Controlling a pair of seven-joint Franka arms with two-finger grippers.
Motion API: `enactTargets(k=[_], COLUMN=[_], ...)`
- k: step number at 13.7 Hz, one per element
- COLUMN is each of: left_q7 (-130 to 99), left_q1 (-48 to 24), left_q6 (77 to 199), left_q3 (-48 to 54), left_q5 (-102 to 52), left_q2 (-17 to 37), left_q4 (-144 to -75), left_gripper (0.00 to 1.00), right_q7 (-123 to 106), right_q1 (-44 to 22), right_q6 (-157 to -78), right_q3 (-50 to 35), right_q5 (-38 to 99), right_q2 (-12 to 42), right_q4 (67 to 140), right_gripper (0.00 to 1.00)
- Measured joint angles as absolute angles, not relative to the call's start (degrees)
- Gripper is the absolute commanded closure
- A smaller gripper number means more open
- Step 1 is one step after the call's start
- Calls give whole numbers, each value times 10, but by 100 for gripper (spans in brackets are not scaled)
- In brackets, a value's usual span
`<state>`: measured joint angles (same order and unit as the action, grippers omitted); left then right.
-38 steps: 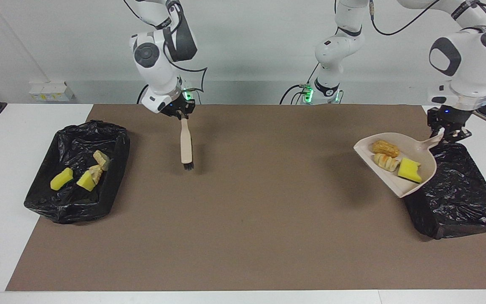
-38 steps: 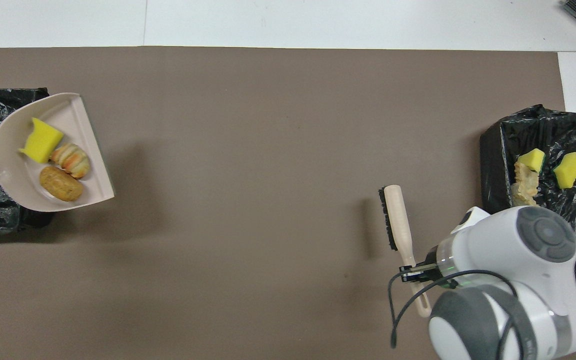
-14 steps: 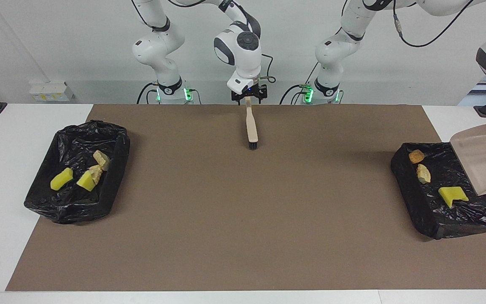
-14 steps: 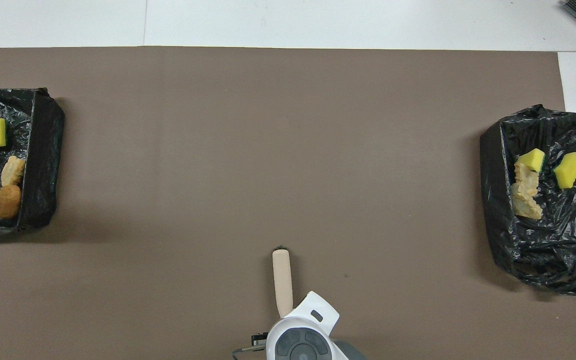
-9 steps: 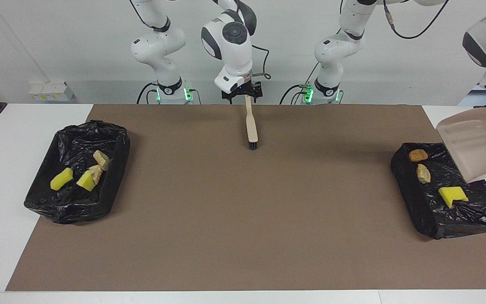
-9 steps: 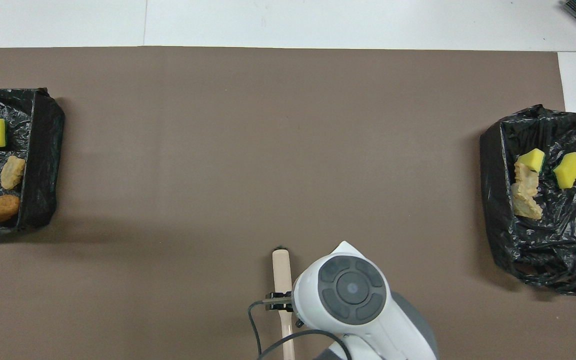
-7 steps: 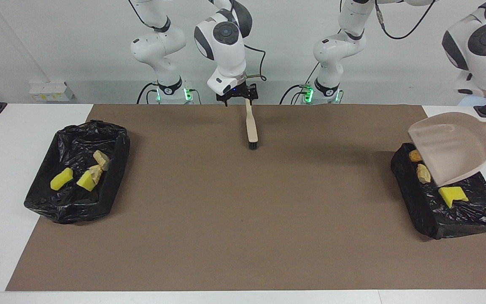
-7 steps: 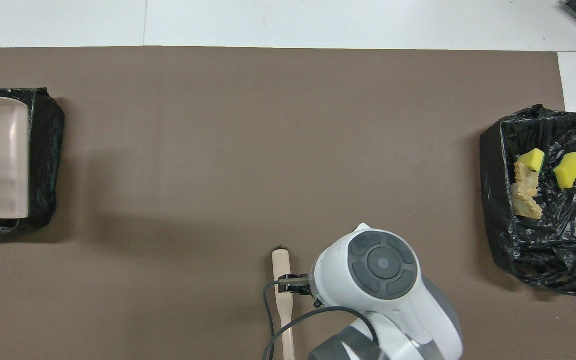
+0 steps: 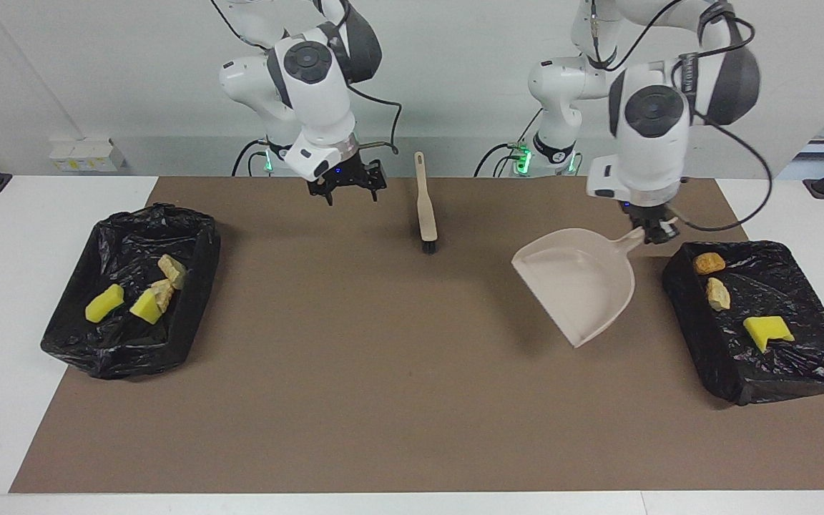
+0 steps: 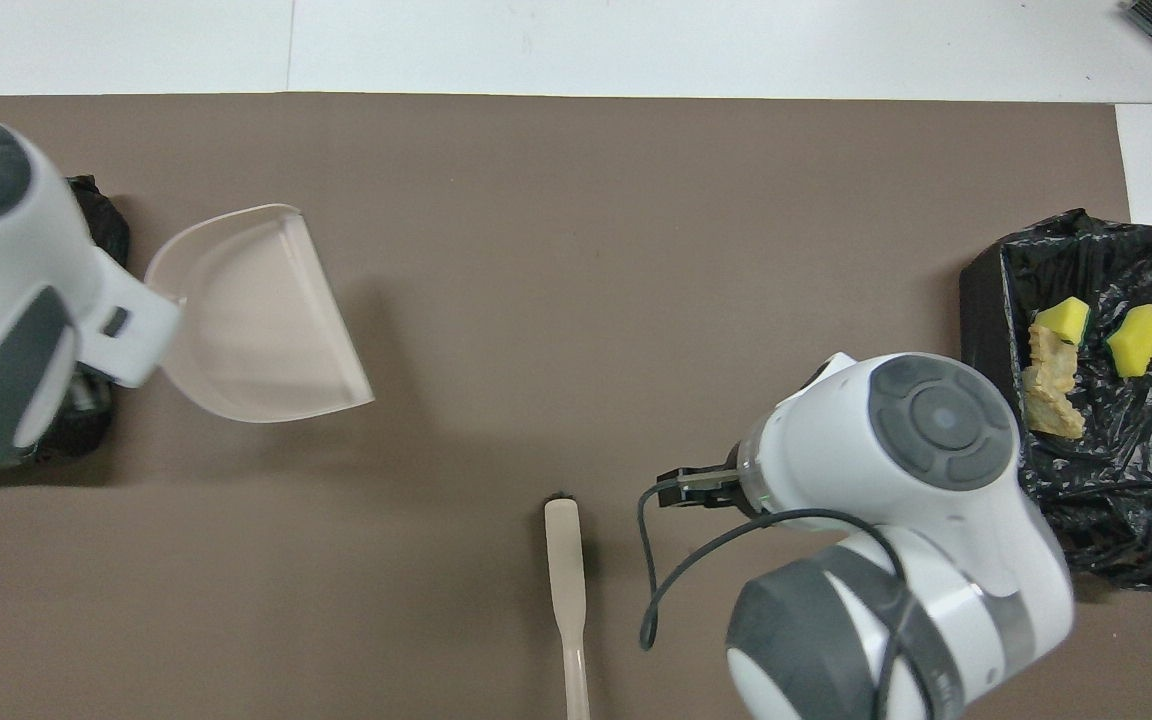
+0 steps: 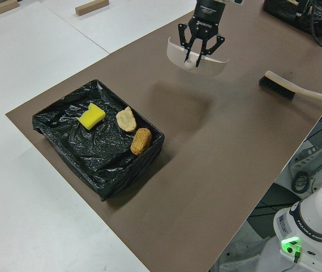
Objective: Sweep and dump trash in bin
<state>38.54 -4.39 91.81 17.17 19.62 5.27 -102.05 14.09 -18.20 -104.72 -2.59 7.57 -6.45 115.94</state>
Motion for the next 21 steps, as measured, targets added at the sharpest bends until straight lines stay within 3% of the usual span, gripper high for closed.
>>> enactTargets(k=[3,9,18,19,21], left_q7=[121,-267,-344,-344,-344], left_q1=[-139,-225,-267,-267,-267], left_q6=[960,1079,1122,1115,1102], left_q3=[171,170,167,167,165], left_q5=[133,23,-2,-2,1], left_q2=[90,149,244,244,243], left_q4=[-1029,-1020,-955,-953,-947], left_gripper=[100,100,100,96,29], right_q7=[29,-15,-71,-71,-71], right_q1=[-101,0,47,50,53], right_q6=[-1035,-1034,-944,-939,-925], right_q3=[-25,-24,-25,-25,-25], right_q5=[73,25,-23,-23,-23], right_q2=[-65,-62,-62,-62,-62], right_q4=[1137,1119,1050,1045,1033], right_gripper=[0,0,0,0,0])
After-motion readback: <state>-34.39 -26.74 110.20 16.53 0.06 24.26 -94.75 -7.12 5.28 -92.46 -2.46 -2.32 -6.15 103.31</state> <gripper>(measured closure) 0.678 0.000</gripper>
